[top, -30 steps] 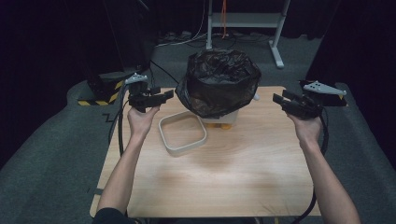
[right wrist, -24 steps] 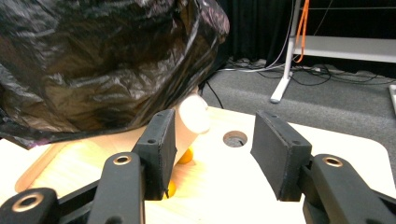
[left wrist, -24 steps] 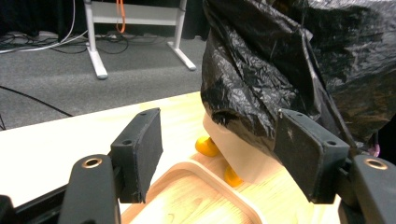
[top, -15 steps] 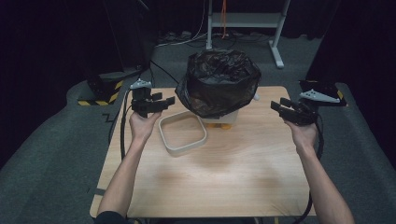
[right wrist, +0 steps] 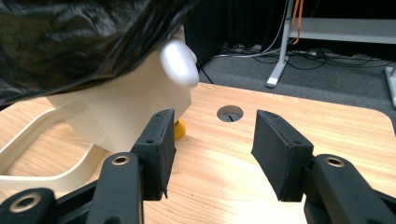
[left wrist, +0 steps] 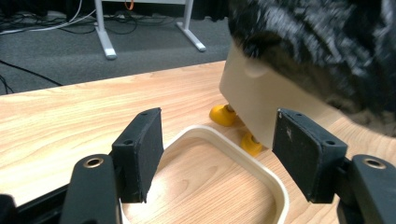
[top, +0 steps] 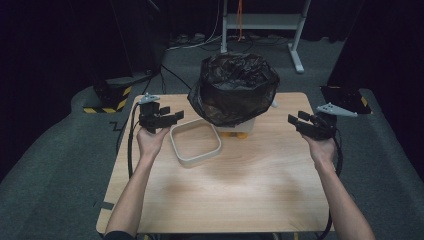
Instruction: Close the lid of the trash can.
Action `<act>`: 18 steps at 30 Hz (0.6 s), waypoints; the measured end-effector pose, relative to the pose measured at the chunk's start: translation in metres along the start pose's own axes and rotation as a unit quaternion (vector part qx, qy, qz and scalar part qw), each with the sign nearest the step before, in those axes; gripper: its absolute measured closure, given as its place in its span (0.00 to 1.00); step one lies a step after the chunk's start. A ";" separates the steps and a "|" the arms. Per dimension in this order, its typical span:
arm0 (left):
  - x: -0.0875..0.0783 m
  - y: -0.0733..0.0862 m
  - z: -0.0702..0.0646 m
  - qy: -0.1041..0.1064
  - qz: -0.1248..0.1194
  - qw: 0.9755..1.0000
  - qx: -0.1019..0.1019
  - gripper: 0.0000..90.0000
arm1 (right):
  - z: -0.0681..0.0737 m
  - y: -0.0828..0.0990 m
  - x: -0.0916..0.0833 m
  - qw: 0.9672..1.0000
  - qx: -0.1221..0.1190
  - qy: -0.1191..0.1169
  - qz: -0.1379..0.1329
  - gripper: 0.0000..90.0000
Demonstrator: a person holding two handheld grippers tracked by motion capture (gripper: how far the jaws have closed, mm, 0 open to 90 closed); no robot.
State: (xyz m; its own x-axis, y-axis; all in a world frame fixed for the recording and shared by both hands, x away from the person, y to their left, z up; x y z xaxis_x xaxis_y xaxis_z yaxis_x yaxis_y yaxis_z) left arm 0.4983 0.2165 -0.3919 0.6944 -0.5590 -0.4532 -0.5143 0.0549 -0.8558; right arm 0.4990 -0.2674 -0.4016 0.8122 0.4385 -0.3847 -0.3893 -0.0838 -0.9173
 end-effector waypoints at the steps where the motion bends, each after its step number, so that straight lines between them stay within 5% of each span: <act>1: 0.001 0.003 0.001 -0.004 0.001 1.000 0.002 0.37 | 0.000 0.002 0.001 1.000 0.000 0.000 0.001 0.54; 18: 0.009 0.034 0.017 -0.034 0.000 0.999 -0.014 0.37 | -0.003 0.034 0.027 1.000 0.001 -0.001 0.021 0.54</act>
State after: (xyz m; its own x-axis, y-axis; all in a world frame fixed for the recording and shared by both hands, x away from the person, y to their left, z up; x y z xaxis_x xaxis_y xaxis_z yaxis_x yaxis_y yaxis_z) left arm 0.4952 0.2276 -0.4294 0.7267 -0.5019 -0.4689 -0.5269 0.0307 -0.8494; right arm 0.5092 -0.2613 -0.4437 0.7940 0.4370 -0.4225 -0.4242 -0.0994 -0.9001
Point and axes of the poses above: each handheld gripper's, and its own axes: x roughly forward along the jaws, y roughly out of its underside, z roughly to its left, the point moved 3 cm from there along x, roughly forward along the jaws, and after that the axes turned 4 degrees about y, right-handed, at the moved point
